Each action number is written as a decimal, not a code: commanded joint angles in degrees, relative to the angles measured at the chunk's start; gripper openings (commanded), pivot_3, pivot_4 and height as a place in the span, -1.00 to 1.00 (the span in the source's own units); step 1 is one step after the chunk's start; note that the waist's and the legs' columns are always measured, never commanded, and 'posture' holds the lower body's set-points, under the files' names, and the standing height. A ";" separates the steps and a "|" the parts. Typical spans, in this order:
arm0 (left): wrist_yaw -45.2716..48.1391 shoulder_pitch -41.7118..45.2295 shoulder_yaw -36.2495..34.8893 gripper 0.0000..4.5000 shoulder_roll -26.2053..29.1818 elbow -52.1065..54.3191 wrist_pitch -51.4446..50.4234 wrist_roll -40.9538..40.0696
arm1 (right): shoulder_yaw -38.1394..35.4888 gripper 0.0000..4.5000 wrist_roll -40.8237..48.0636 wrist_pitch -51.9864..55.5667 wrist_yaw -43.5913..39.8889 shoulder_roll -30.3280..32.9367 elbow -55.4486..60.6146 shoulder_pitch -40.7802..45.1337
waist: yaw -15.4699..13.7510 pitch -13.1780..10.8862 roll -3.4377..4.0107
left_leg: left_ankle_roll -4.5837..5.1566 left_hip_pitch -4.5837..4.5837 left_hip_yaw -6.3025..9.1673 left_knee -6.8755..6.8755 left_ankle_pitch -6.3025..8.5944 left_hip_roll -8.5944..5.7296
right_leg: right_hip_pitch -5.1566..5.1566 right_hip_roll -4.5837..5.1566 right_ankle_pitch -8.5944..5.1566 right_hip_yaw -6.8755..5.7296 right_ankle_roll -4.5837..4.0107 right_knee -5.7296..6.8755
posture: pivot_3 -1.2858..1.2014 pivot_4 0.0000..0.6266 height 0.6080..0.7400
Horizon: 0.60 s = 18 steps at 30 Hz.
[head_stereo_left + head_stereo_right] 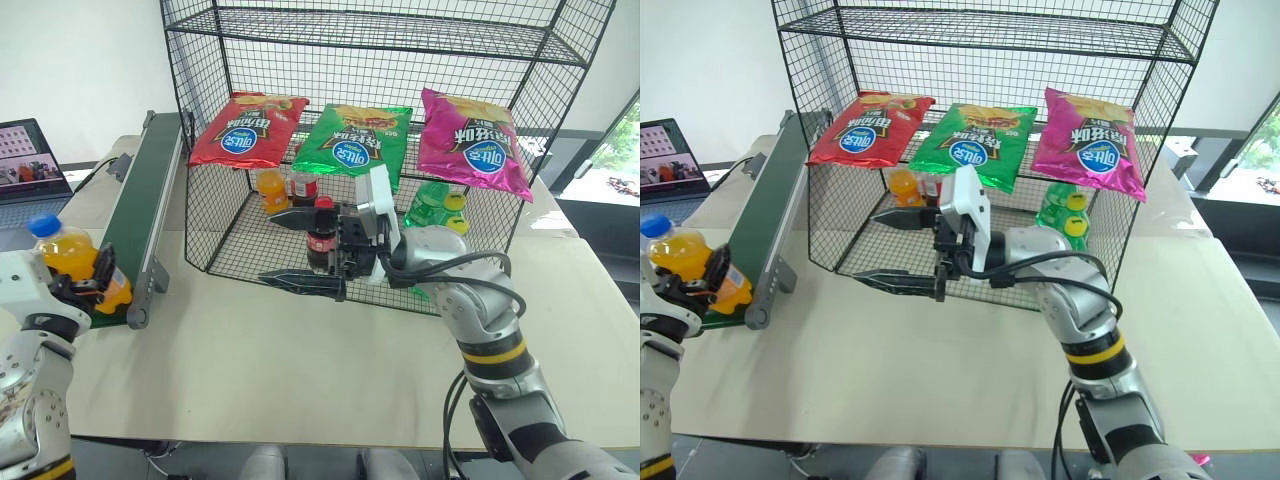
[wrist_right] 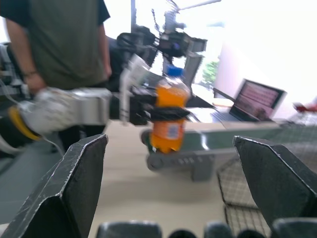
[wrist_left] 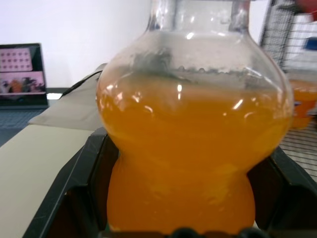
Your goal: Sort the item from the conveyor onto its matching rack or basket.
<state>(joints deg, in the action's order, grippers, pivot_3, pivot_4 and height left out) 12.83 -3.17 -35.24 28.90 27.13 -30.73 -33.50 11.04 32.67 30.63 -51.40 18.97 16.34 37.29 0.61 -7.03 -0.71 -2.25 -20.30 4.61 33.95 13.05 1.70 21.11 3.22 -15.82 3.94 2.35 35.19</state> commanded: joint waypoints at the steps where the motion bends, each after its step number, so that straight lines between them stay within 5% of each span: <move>1: -2.12 1.88 3.95 0.33 0.63 9.61 -4.98 -4.06 | -0.45 1.00 -2.59 0.06 3.40 2.07 4.49 -4.55 | 0.03 0.01 -0.04 | 0.00 0.00 0.00 0.01 0.00 0.00 | -0.01 0.00 0.00 0.00 0.00 0.00 | 0.03 -0.52 0.97; 6: -2.09 9.97 16.75 0.33 -1.68 4.21 -3.15 2.12 | 1.68 1.00 -8.02 0.03 10.58 1.48 6.68 -9.82 | 0.28 -0.03 0.01 | 0.00 0.02 -0.01 0.02 -0.01 0.02 | 0.00 -0.10 0.00 0.01 0.00 0.03 | 0.03 -0.52 0.97; 10: -1.33 18.59 24.19 0.33 -6.38 -11.18 5.65 10.02 | 3.03 1.00 -11.40 -0.67 14.59 -0.46 6.26 -10.88 | 0.43 -0.03 0.02 | -0.02 0.02 -0.01 0.01 -0.03 0.02 | 0.00 -0.13 0.01 0.04 -0.01 0.00 | 0.03 -0.52 0.97; 18: 1.06 34.85 27.48 0.33 -11.69 -42.40 26.77 19.32 | 4.66 1.00 -18.52 -1.85 22.78 -5.51 2.82 -8.76 | 0.30 -0.04 -0.01 | -0.01 -0.09 0.00 0.01 -0.03 0.01 | 0.06 -0.15 0.03 0.02 -0.02 -0.06 | 0.03 -0.52 0.97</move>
<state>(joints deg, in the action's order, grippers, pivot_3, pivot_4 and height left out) 13.43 28.21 -7.23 17.13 -11.81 -11.57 -16.38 15.56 16.13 30.47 -30.86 14.21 18.72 26.98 0.91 -7.07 -0.72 -2.27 -20.39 4.61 33.96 13.02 1.70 21.17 3.08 -15.78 3.96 2.34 35.12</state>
